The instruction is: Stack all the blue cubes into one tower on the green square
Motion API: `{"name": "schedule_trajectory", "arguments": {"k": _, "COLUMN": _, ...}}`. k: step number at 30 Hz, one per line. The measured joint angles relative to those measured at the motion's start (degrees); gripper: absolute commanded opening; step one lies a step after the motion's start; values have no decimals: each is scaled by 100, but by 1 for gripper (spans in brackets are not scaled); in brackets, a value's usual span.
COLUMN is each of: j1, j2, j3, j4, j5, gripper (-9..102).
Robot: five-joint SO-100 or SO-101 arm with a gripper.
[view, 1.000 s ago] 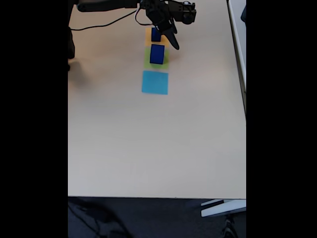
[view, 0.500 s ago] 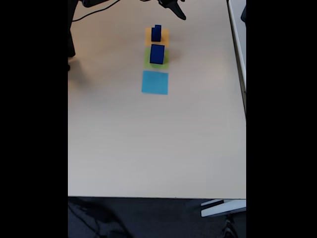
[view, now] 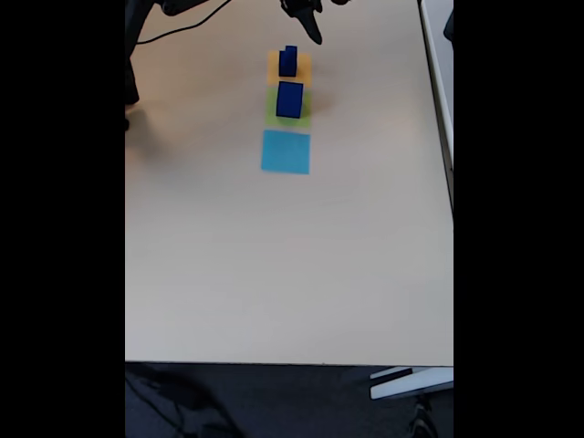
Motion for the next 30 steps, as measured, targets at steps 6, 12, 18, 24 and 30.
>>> {"name": "schedule_trajectory", "arguments": {"k": 6, "j1": -132, "j2": -193, "j3": -149, "j4": 360, "j5": -18, "gripper": 31}}
{"name": "schedule_trajectory", "arguments": {"k": 12, "j1": -229, "j2": -369, "j3": -176, "j4": 492, "j5": -70, "gripper": 31}}
{"name": "schedule_trajectory", "arguments": {"k": 18, "j1": -352, "j2": -519, "j3": -176, "j4": 501, "j5": -70, "gripper": 29}}
{"name": "schedule_trajectory", "arguments": {"k": 24, "j1": -352, "j2": -519, "j3": -158, "j4": 501, "j5": -70, "gripper": 29}}
{"name": "schedule_trajectory", "arguments": {"k": 30, "j1": -352, "j2": -519, "j3": 220, "j4": 501, "j5": -88, "gripper": 29}}
